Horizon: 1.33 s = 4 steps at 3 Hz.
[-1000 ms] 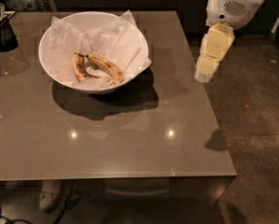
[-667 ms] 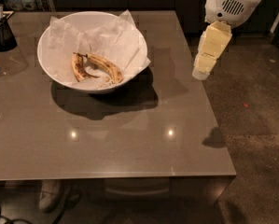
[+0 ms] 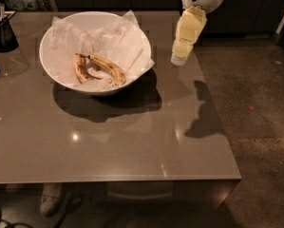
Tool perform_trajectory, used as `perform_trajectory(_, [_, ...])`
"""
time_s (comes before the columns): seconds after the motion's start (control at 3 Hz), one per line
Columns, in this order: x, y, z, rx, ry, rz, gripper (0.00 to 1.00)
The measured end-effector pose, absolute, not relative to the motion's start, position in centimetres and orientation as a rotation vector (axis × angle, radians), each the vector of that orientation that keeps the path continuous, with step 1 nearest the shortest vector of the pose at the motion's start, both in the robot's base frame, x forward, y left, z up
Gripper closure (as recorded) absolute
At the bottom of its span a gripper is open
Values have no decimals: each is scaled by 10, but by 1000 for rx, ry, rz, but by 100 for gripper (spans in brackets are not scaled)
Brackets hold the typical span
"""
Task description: Pick banana from white bowl
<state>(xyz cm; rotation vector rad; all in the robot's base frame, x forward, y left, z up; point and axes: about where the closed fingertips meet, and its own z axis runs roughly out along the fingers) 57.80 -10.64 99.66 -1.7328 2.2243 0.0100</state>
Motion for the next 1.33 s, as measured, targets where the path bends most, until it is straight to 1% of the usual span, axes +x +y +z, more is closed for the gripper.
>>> perform_trajectory(0.67, [590, -93, 1000, -1703, 2189, 18, 0])
perform_trajectory(1.0, [618, -7, 1000, -1703, 2179, 184, 0])
perform_trajectory(1.33, [625, -4, 1002, -1684, 2155, 177, 0])
